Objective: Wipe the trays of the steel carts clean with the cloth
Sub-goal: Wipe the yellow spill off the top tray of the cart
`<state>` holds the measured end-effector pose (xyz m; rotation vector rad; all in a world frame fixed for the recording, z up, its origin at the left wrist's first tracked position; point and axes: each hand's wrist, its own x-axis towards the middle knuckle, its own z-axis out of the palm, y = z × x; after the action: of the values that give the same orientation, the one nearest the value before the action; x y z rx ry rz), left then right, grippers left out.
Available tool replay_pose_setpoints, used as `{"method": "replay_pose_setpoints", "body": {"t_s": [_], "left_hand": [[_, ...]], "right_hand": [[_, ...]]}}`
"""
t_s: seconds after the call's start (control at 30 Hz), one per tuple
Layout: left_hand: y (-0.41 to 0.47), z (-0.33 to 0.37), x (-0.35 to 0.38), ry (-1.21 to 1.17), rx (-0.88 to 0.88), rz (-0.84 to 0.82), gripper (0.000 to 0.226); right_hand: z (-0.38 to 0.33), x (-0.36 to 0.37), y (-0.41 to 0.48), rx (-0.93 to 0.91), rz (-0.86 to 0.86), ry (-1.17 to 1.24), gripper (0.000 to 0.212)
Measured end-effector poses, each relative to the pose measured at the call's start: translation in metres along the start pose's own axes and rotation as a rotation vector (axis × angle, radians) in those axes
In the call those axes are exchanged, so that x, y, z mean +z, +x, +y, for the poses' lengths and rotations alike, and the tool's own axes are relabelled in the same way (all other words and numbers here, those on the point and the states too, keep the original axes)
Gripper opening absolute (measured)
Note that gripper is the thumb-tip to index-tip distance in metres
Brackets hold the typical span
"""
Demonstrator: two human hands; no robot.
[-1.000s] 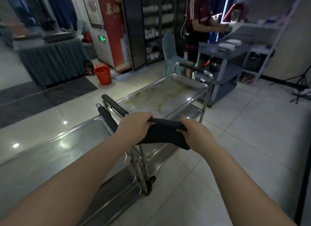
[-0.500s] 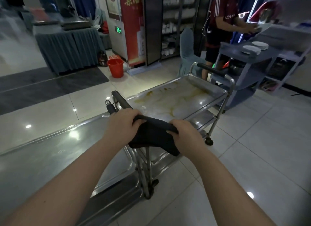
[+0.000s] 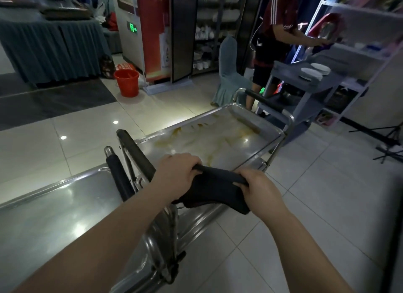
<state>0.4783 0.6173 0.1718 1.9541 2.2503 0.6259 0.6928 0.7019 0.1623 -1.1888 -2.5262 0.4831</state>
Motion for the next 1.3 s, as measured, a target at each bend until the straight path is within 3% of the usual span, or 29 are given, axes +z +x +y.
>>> {"method": "replay_pose_setpoints", "body": {"t_s": [0.27,0.5,0.77,0.9,1.03,1.2,1.3], "left_hand": [[0.088,0.036,0.059,-0.053,-0.090,-0.009,0.014],[0.099,0.058,0.101,-0.250,-0.373,0.036,0.017],[0.110,0.079,0.150,-0.228,-0.635,0.127,0.015],[0.115,0.065,0.160,-0.317,-0.702,0.118,0.017],[0.132,0.029,0.162,-0.346,-0.790,0.106,0.016],[0.147,-0.027,0.137,-0.323,-0.809,0.223,0.016],[0.147,-0.054,0.123,-0.212,-0.777,0.324,0.016]], "right_hand": [[0.099,0.001,0.055,-0.013,0.021,0.028,0.015],[0.173,0.009,0.107,-0.291,-0.239,0.100,0.014],[0.216,0.032,0.157,-0.389,-0.430,0.197,0.020],[0.219,0.050,0.182,-0.410,-0.469,0.203,0.034],[0.202,0.074,0.223,-0.439,-0.465,0.127,0.029],[0.152,0.092,0.278,-0.547,-0.455,0.044,0.027],[0.123,0.106,0.301,-0.604,-0.320,0.130,0.037]]}}
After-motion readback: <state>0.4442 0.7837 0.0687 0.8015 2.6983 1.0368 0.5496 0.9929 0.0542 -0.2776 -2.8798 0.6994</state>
